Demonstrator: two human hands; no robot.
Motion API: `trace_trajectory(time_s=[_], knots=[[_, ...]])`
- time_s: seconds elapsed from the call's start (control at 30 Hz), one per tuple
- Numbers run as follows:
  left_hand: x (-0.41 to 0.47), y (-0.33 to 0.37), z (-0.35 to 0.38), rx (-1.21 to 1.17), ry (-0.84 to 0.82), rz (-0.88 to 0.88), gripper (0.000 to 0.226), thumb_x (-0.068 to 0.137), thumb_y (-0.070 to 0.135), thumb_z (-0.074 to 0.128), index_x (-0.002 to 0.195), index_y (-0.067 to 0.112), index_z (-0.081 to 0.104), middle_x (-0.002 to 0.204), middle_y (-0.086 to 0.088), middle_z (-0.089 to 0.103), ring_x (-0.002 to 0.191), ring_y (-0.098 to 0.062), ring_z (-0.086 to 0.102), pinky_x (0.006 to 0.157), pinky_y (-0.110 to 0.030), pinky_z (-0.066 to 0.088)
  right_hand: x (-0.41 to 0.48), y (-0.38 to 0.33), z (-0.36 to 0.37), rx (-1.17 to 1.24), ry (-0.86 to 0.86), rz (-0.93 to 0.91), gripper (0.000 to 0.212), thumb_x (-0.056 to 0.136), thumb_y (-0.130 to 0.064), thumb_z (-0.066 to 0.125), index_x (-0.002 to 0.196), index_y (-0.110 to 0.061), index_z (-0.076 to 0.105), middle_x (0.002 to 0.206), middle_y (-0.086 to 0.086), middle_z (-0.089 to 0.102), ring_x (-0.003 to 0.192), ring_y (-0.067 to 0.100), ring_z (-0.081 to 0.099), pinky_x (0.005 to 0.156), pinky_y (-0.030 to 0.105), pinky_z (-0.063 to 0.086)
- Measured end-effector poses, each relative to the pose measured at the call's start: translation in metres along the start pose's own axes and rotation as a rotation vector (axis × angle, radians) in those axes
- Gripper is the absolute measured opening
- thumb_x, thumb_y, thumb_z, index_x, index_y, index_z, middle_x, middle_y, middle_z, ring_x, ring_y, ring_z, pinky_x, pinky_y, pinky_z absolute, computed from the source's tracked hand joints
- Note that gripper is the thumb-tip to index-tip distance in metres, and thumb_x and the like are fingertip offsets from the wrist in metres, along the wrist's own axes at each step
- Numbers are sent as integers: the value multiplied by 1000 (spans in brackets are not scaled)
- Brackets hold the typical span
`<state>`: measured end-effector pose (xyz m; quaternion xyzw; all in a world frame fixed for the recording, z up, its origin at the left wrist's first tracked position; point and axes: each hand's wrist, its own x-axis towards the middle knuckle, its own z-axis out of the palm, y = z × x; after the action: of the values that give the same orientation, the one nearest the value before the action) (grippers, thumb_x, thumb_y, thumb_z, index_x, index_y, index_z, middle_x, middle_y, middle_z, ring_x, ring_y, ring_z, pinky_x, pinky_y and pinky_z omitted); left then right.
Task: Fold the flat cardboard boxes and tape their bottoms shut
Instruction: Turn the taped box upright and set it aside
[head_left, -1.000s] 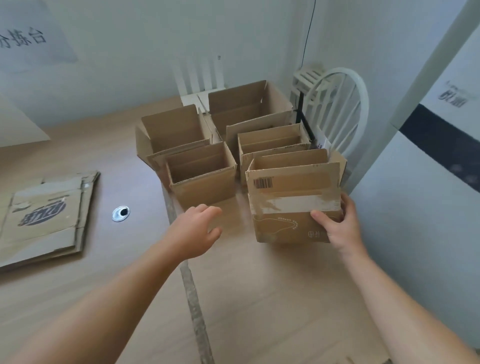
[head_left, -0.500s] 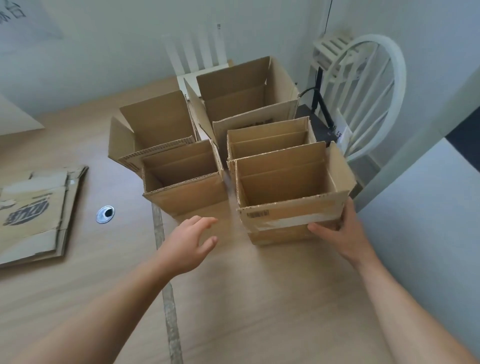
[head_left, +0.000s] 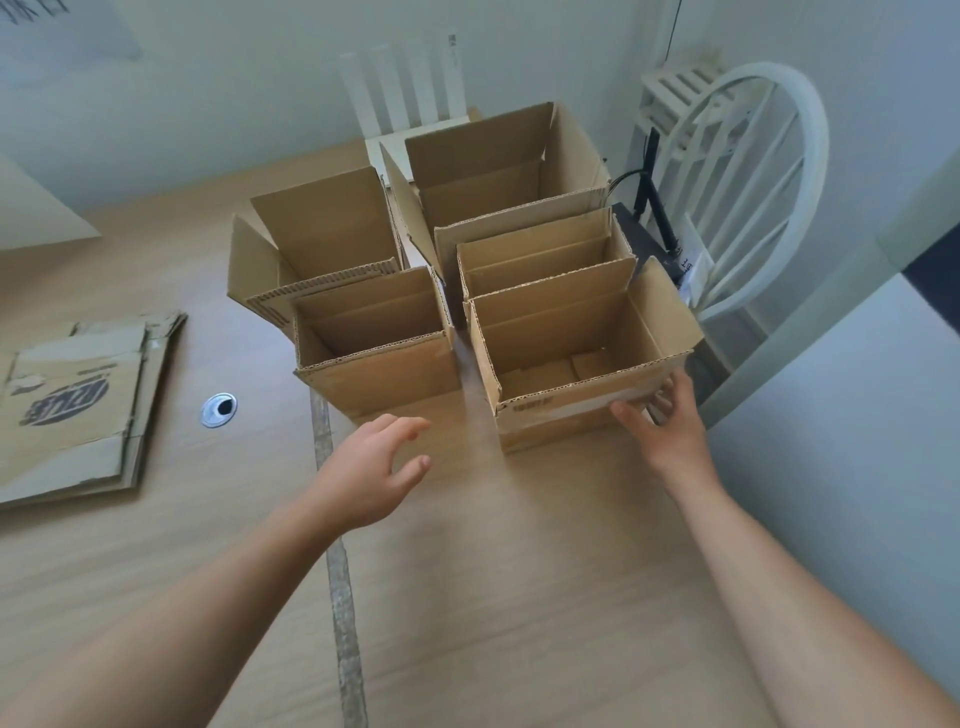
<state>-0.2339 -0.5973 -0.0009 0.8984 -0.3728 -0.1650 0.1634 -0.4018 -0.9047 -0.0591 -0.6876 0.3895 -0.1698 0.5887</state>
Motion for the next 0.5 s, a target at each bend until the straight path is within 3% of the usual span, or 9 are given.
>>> trace_trajectory(time_s=[0.13,0.23,0.37,0.5], knots=[[-15,1,-1,-7,1,-6,46,96,42,55,138,26,51,127,7,57,116,-12,52,92,-24,38,-27,-3,4,-158,163,30,74,88,-36,73,151,-26,35,145,3,46,130,22,48,106,39,41],[-33,1,-6,-5,17,-3,46,96,41,54,139,26,50,129,6,57,116,-12,52,93,-25,40,-60,-5,12,-279,213,44,53,94,-42,63,138,-16,49,136,6,51,122,26,54,96,38,45],[-68,-3,-22,12,50,-13,46,97,42,53,140,28,48,132,7,54,117,-15,54,97,-34,46,-117,-17,35,-536,125,-122,29,98,-39,54,117,-18,60,116,2,57,101,18,55,80,30,42],[-124,-22,-44,41,106,-32,45,96,39,53,139,27,48,134,6,54,120,-17,53,97,-38,47,-182,-46,74,-724,-1,-296,22,98,-38,51,106,-20,60,108,0,58,102,24,55,84,39,48]])
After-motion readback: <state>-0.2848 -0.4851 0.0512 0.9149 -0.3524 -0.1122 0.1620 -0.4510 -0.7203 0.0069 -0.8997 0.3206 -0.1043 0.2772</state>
